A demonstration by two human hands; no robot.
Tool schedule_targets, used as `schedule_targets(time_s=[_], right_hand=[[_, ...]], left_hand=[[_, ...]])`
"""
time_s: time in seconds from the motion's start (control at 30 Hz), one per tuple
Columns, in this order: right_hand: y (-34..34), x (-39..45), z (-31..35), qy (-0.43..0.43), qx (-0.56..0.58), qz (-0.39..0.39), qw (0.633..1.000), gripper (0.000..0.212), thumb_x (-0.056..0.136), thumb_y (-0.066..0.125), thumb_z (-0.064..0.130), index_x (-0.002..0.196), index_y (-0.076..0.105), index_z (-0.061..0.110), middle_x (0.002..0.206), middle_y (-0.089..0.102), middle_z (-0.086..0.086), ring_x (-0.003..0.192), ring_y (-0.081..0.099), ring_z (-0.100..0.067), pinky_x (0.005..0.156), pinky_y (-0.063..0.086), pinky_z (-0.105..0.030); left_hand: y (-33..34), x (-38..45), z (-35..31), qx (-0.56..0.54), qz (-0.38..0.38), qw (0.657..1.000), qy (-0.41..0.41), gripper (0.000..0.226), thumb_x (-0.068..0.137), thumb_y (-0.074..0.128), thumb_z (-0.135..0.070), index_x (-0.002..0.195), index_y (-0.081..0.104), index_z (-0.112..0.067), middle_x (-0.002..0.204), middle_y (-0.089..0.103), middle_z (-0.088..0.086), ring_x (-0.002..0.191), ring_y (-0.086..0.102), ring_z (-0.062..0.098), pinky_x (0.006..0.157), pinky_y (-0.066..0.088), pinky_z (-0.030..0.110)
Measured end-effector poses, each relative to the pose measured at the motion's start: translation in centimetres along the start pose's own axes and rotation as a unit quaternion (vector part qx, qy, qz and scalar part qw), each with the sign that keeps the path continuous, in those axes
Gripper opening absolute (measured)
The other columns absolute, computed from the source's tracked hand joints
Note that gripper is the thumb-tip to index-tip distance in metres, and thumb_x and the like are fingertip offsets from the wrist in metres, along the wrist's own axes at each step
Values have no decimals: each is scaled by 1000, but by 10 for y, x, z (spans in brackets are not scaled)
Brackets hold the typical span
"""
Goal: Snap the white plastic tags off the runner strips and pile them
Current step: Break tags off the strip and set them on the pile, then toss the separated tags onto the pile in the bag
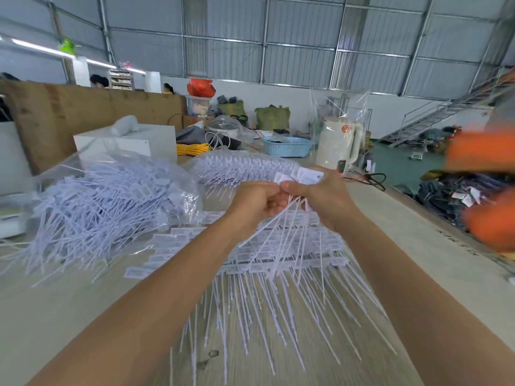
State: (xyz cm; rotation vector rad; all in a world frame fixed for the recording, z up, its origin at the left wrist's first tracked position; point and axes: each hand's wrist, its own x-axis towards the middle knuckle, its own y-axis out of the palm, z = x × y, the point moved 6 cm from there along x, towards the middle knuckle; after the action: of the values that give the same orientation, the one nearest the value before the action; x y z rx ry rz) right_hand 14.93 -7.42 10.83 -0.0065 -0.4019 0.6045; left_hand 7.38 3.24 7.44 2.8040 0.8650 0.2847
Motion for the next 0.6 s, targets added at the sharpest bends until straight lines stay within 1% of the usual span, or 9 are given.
schedule_targets(time_s=[0.03,0.1,0.13,0.23,0.3,0.4,0.5,0.53,0.6], right_hand=[[0,0,2,-14,8,-11,1000,19,70,79,0,71,61,4,53,57,1,38,47,-5,38,35,-17],[3,1,7,-34,27,-36,998,27,73,76,-1,63,55,13,47,54,8,38,45,-4,38,35,-16],[4,2,8,-37,34,-56,997,28,73,76,-1,64,55,15,50,54,7,42,46,-5,39,37,-17],[6,4,6,-36,65,-140,987,28,74,75,2,70,53,19,64,53,0,55,49,-13,50,42,-22],[8,5,3,-28,104,-179,978,29,73,75,2,71,52,20,65,51,0,54,47,-13,49,40,-21],[12,5,-2,-26,135,-230,963,30,71,74,1,72,52,22,68,53,1,54,47,-10,50,40,-21],[25,6,3,-42,117,-235,964,28,71,75,2,76,53,19,72,54,1,61,50,-13,58,43,-25],[32,6,10,-64,103,-225,967,29,71,75,4,75,51,21,71,53,3,62,49,-12,58,43,-24],[49,3,31,-135,55,-184,972,31,73,77,7,80,50,21,73,52,9,61,50,-2,55,43,-14]], left_hand=[[0,-1,-1,34,11,999,7,15,92,57,-20,88,67,-10,78,69,5,70,60,17,62,53,24],[4,-8,2,142,68,987,20,45,80,61,-56,110,62,-23,100,69,2,82,65,16,71,51,27],[9,-13,6,167,104,980,13,61,70,65,-62,118,54,-26,106,68,1,85,68,16,73,53,29],[22,-30,19,158,183,970,-13,74,71,80,-28,130,36,-14,116,64,13,85,71,22,81,57,38],[19,-34,19,178,169,969,-5,59,78,74,-11,125,39,-10,97,67,10,71,69,21,74,58,36],[10,-35,10,249,124,960,40,30,90,60,-12,114,42,-11,76,60,4,53,59,13,62,54,34],[-5,-37,-1,338,43,929,145,21,97,48,-18,112,49,-3,77,57,13,63,57,27,59,46,29],[-11,-38,-3,329,20,927,177,21,99,45,-18,109,50,-1,79,57,18,69,58,31,61,43,28],[-20,-44,-7,252,-12,942,223,19,101,39,-15,98,48,1,70,53,14,63,53,26,60,40,28]])
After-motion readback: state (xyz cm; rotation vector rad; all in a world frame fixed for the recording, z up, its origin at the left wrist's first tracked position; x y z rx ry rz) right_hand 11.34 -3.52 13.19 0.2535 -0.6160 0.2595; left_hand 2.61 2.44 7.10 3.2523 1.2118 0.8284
